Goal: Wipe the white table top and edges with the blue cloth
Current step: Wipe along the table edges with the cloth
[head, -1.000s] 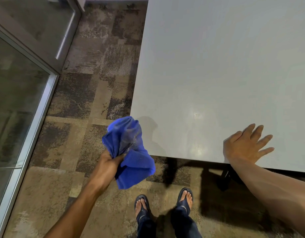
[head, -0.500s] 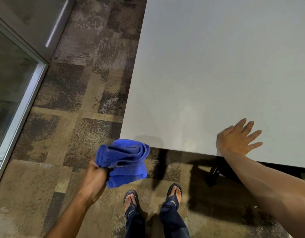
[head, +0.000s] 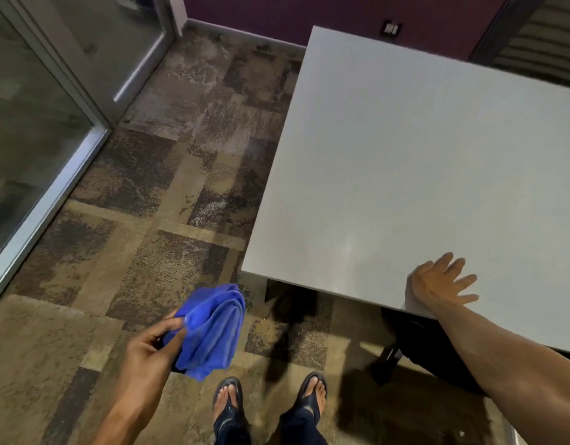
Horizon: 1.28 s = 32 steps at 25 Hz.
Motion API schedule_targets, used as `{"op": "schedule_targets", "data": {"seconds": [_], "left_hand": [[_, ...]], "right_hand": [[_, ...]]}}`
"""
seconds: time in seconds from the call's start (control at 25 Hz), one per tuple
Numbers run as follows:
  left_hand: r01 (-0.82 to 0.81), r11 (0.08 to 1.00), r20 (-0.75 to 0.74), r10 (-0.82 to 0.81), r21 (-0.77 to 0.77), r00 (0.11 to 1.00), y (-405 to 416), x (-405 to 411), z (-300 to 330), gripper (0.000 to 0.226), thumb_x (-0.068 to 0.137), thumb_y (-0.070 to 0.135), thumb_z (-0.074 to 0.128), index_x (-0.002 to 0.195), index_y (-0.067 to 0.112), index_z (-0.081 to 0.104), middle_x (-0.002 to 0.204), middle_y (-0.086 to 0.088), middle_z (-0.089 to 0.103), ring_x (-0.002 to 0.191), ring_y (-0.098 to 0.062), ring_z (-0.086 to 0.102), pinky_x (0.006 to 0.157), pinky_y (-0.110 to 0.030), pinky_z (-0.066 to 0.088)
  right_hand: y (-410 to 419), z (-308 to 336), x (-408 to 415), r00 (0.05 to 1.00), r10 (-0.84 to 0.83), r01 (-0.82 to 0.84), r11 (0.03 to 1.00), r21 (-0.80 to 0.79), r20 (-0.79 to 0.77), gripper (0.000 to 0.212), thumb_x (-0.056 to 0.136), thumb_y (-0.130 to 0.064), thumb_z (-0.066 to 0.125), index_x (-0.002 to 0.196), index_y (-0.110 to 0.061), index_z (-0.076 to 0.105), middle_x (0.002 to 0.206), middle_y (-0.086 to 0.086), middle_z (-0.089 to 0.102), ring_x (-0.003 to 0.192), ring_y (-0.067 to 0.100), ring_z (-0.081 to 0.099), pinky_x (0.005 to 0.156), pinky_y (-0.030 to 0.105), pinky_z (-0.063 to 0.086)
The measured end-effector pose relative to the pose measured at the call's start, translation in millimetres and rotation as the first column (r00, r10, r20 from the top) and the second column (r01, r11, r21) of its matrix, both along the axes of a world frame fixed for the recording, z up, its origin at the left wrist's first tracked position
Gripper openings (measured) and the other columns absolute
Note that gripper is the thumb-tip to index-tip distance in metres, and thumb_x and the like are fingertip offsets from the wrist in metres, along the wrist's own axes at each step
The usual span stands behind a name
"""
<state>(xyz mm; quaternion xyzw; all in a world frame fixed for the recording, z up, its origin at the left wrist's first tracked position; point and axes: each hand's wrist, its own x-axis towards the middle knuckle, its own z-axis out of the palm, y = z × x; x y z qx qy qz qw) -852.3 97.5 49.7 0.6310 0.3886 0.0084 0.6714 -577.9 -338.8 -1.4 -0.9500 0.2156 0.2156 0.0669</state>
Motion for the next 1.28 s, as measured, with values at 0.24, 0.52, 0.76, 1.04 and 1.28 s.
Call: {"op": "schedule_targets", "data": {"seconds": [0.24,0.52,0.76,1.04,1.28], "left_hand": [[-0.171,0.967,-0.017,0.171,-0.189,0.985,-2.6,-32.8,31.5,0.061,0.062,0.014,0.085,0.119,0.017,0.065,0.110,-0.003,0.075,0.094,-0.021,0.075,0.070,-0.032,0.060],[-0.401,0.915,-0.046,0.399,-0.038,0.916,-28.4,-66.1,67.5,0.023,0.083,0.003,0.064,0.105,0.011,0.065,0.084,-0.009,0.071,0.067,-0.026,0.066,0.062,-0.036,0.051],[-0.649,0.750,0.023,0.652,0.124,0.758,-72.3,-111.5,74.2,0.042,0.065,0.018,0.061,0.103,0.037,0.062,0.078,0.016,0.069,0.068,-0.012,0.060,0.060,-0.029,0.049],[-0.703,0.691,0.100,0.698,0.166,0.709,-99.3,-124.4,69.5,0.047,0.071,0.020,0.059,0.114,0.038,0.066,0.073,0.016,0.068,0.063,-0.004,0.062,0.055,-0.024,0.052],[-0.749,0.613,0.201,0.724,0.250,0.660,-109.6,-118.7,30.9,0.037,0.089,0.011,0.059,0.123,0.025,0.062,0.086,0.008,0.062,0.080,-0.013,0.057,0.074,-0.029,0.043]], "right_hand": [[15.1,52.5,25.7,0.977,0.031,-0.026,0.999,0.024,-0.213,0.057,0.107,-0.036,0.043,0.153,-0.003,0.037,0.158,0.018,0.038,0.145,0.039,0.036,0.120,0.048,0.030],[30.9,88.0,3.7,0.902,0.324,-0.278,0.942,0.190,-0.286,0.041,0.107,-0.028,0.048,0.142,-0.008,0.051,0.150,0.020,0.043,0.137,0.039,0.044,0.116,0.046,0.036],[57.4,71.1,-4.2,0.851,0.517,-0.499,0.851,0.164,-0.090,0.063,0.103,-0.054,0.048,0.152,-0.019,0.031,0.160,0.012,0.021,0.144,0.045,0.027,0.117,0.056,0.030],[41.1,30.6,-29.2,0.689,0.705,-0.706,0.705,0.064,-0.168,0.085,0.100,-0.069,0.031,0.163,-0.024,-0.004,0.170,0.011,-0.014,0.155,0.045,-0.009,0.123,0.063,0.011],[21.9,-2.9,-31.7,0.694,0.715,-0.714,0.699,0.048,-0.083,0.087,0.098,-0.073,0.026,0.162,-0.027,-0.011,0.169,0.007,-0.024,0.155,0.042,-0.019,0.124,0.064,0.000]]}}
